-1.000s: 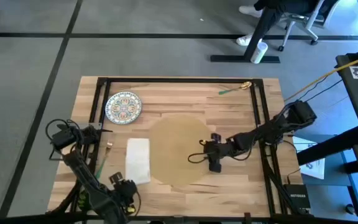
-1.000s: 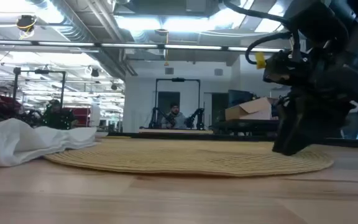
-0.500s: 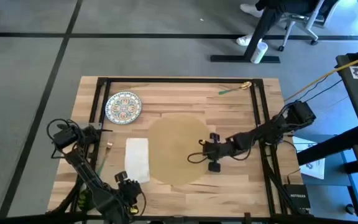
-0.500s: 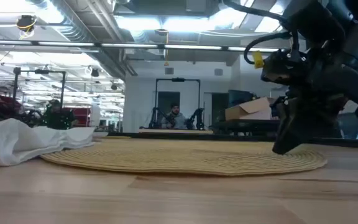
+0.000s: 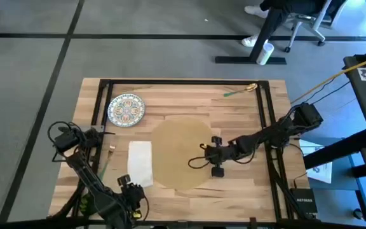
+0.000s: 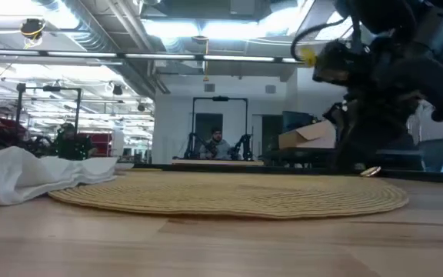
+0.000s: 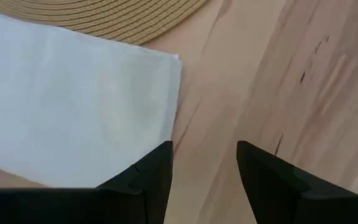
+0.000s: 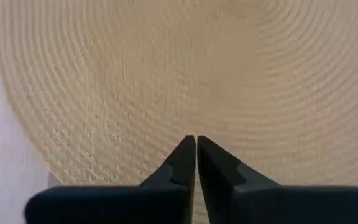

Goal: Set table place
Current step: Adjust the brown place mat

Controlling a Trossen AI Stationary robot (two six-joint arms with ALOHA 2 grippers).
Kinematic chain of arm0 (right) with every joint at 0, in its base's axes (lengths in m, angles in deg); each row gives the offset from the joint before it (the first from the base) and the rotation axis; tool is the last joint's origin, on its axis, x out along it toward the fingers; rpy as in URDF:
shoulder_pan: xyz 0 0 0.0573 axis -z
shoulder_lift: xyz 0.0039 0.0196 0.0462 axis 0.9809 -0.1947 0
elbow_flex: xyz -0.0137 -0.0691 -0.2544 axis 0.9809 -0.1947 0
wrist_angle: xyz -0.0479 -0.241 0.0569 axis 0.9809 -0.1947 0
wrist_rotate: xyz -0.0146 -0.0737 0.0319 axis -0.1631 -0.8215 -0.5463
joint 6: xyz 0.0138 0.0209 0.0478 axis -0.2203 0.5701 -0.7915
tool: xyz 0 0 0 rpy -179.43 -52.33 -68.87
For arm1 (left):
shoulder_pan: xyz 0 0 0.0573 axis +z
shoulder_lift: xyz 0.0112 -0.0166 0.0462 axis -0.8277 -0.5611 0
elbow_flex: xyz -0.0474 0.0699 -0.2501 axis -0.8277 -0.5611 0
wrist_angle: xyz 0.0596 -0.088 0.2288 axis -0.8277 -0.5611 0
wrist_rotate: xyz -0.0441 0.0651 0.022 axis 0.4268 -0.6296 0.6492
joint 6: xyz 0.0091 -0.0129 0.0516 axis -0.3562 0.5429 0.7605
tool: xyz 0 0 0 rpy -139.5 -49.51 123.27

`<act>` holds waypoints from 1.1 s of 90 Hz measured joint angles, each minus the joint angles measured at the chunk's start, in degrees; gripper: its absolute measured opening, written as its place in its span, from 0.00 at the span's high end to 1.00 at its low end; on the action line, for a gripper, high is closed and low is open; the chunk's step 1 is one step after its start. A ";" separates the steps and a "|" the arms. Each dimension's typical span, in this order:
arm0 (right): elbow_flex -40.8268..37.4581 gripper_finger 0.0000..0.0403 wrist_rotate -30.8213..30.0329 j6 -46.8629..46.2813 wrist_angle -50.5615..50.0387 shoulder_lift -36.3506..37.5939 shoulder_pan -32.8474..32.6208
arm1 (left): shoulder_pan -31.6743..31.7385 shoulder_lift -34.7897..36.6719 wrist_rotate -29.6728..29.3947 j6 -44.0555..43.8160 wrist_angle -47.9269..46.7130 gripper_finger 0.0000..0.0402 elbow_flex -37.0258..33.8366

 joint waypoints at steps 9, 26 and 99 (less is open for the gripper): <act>0.18 1.00 -1.68 1.10 -0.07 0.02 0.15 | 0.02 0.00 -1.10 0.00 0.02 0.60 0.00; 0.20 1.00 -2.76 1.38 -1.97 -0.02 1.78 | 0.29 0.00 -3.87 0.90 0.00 0.60 -0.02; -7.56 1.00 -2.65 -10.45 -3.20 0.35 -1.22 | 2.31 0.00 -4.34 3.85 0.00 0.60 -0.02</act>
